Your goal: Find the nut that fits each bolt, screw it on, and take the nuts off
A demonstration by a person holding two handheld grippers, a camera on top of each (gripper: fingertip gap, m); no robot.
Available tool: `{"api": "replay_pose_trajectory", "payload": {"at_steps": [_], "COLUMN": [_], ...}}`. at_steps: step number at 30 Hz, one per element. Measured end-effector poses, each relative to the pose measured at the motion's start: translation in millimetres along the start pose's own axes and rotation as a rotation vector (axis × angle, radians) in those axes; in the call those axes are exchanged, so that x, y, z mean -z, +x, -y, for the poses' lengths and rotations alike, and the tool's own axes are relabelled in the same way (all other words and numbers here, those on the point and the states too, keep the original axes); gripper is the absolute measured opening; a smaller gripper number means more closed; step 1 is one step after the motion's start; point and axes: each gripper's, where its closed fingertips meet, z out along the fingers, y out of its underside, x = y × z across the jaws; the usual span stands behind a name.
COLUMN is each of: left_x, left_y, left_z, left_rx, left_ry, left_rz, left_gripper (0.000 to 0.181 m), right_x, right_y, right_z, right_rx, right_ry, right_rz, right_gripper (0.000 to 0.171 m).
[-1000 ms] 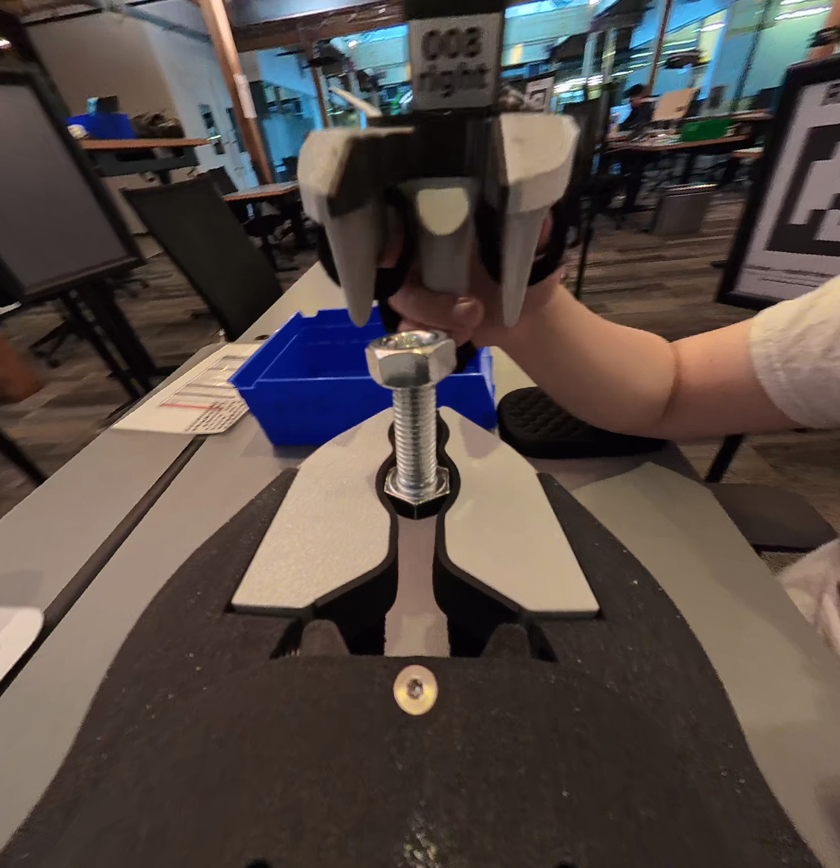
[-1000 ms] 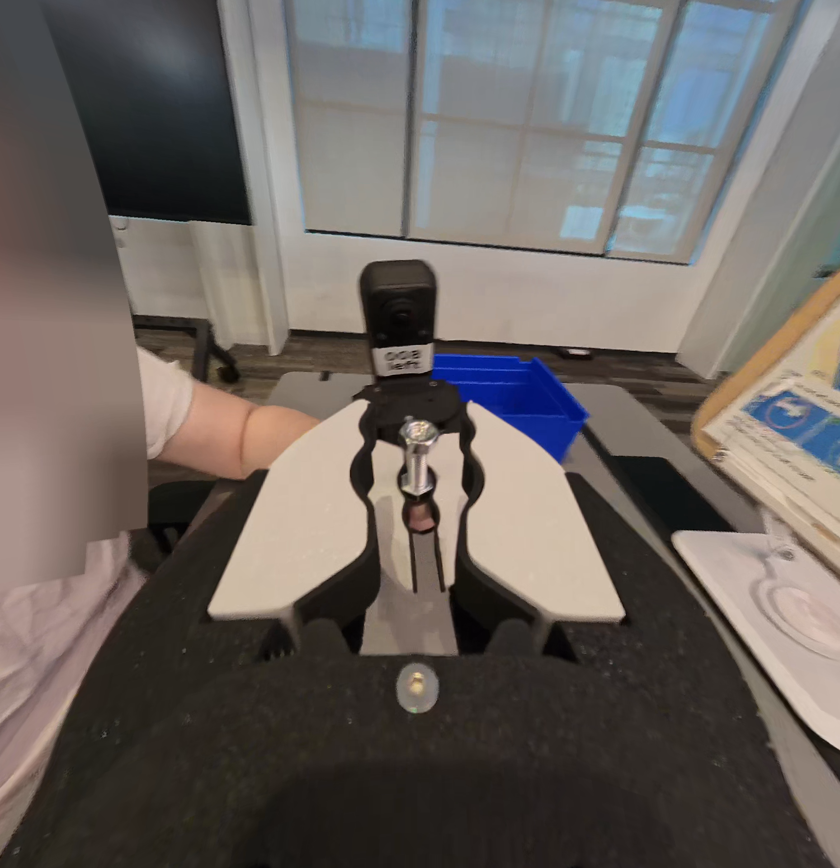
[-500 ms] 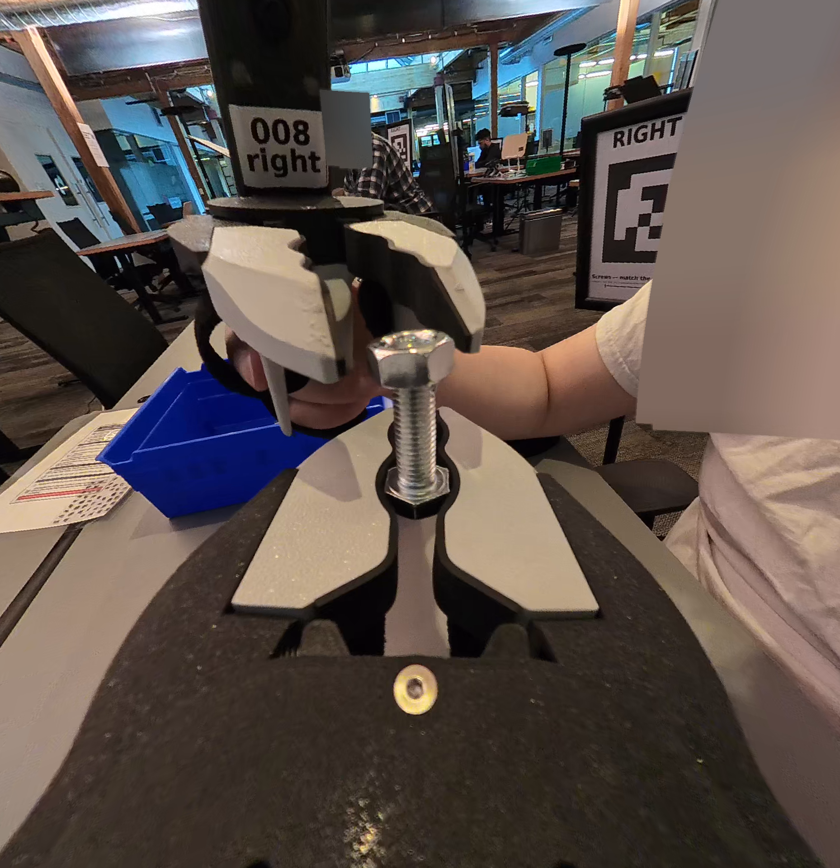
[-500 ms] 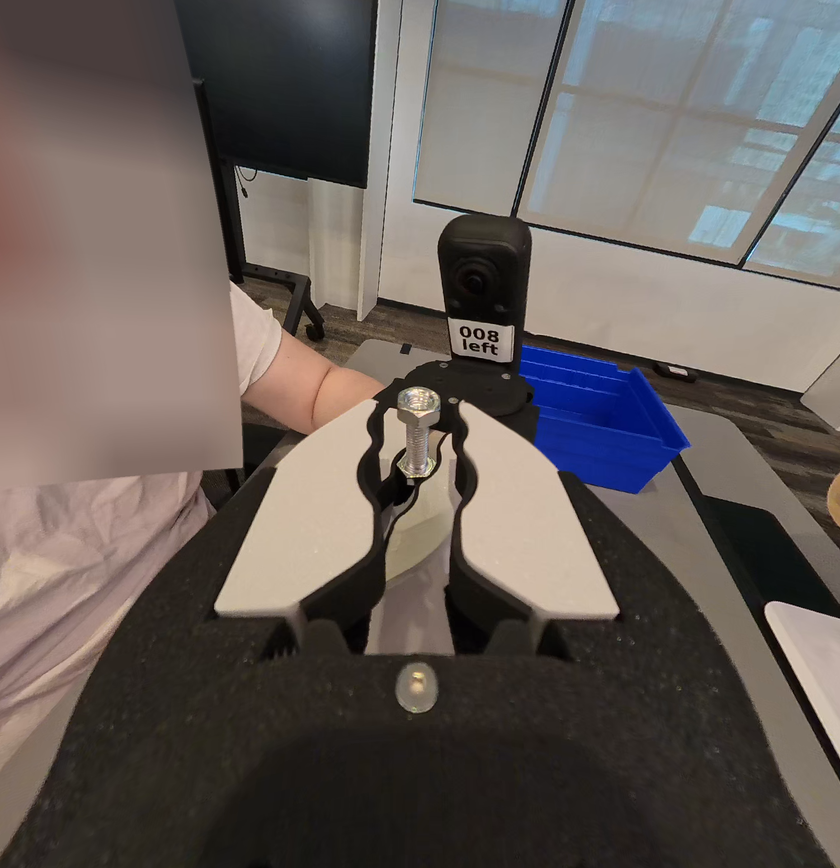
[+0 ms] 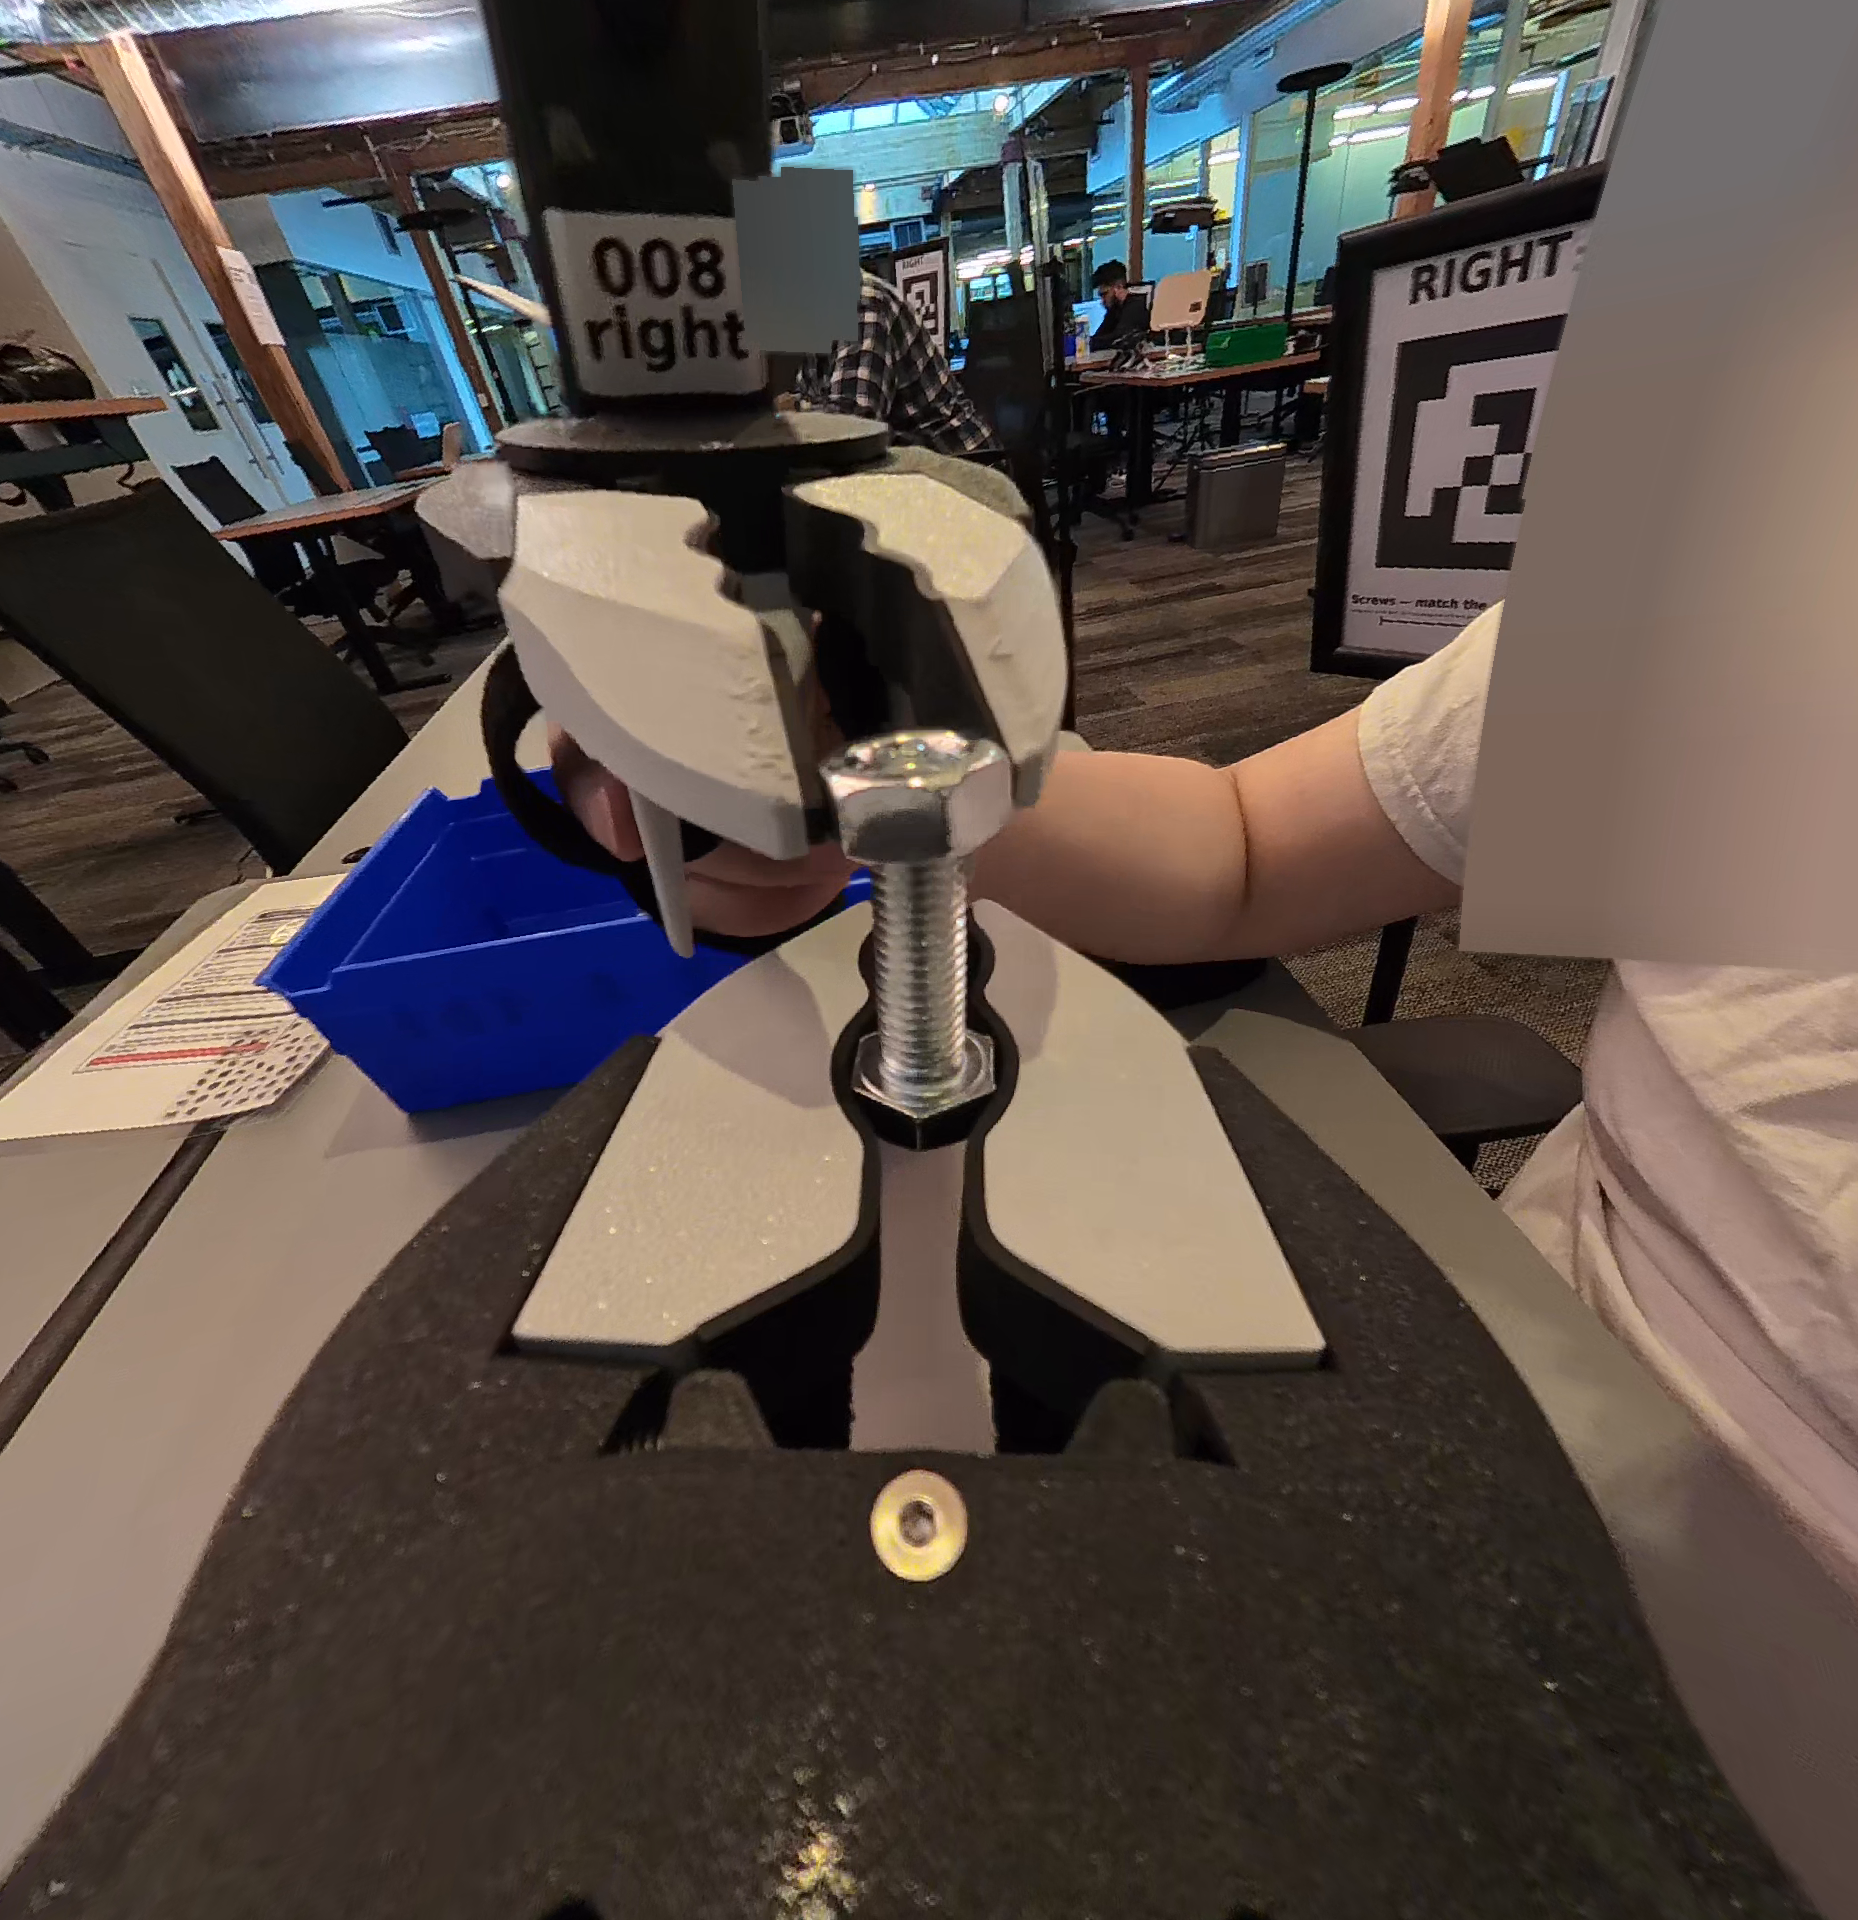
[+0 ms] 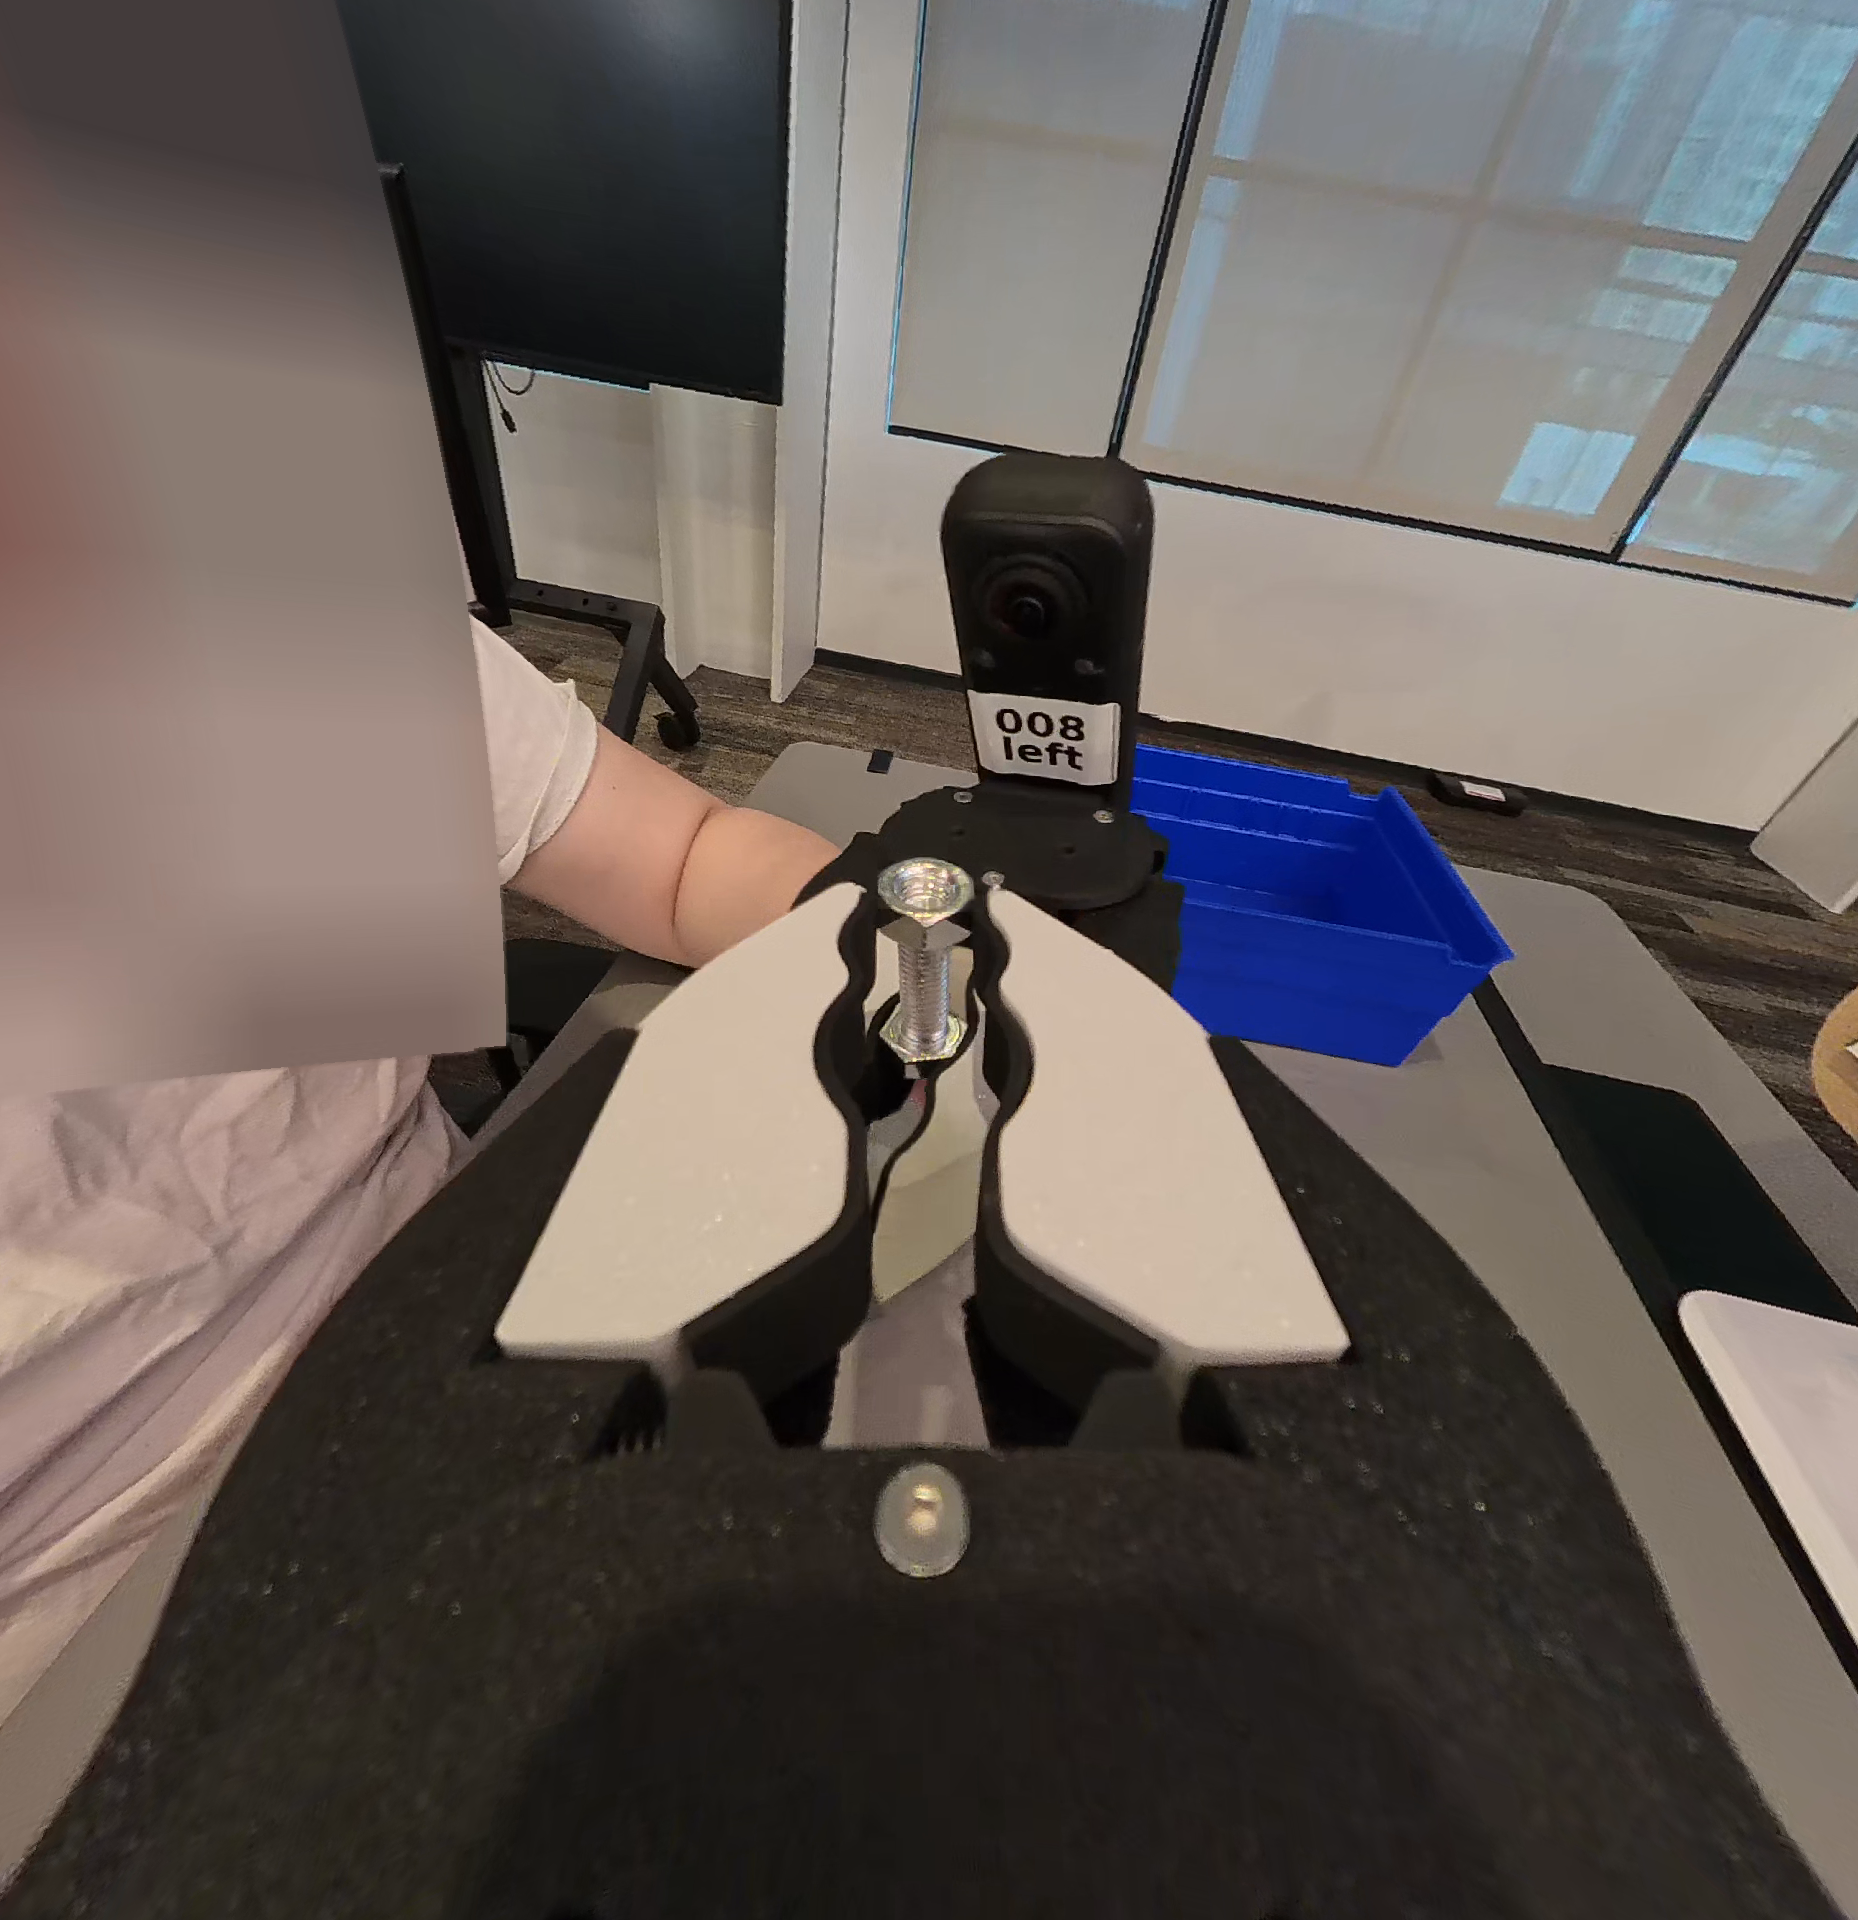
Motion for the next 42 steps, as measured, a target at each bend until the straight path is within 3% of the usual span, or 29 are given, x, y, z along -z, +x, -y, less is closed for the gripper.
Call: {"api": "replay_pose_trajectory", "payload": {"at_steps": [14,31,42], "left_x": [13,12,18], "left_y": [-41,-44,-59], "left_z": [-11,-20,-26], "left_rx": [0.097,0.066,0.050], "left_ry": [-0.061,-0.128,-0.182], "left_rz": [0.213,0.235,0.348], "left_gripper": [0.010,0.010,0.010], "right_x": [2,5,5], "right_y": [36,35,44], "right_z": [-8,-13,-17], "right_rx": [0.012,-0.053,-0.111], "right_ry": [-0.092,-0.141,-0.152], "right_rz": [-0.281,-0.268,-0.335], "right_gripper": [0.017,0.016,0.017]}}
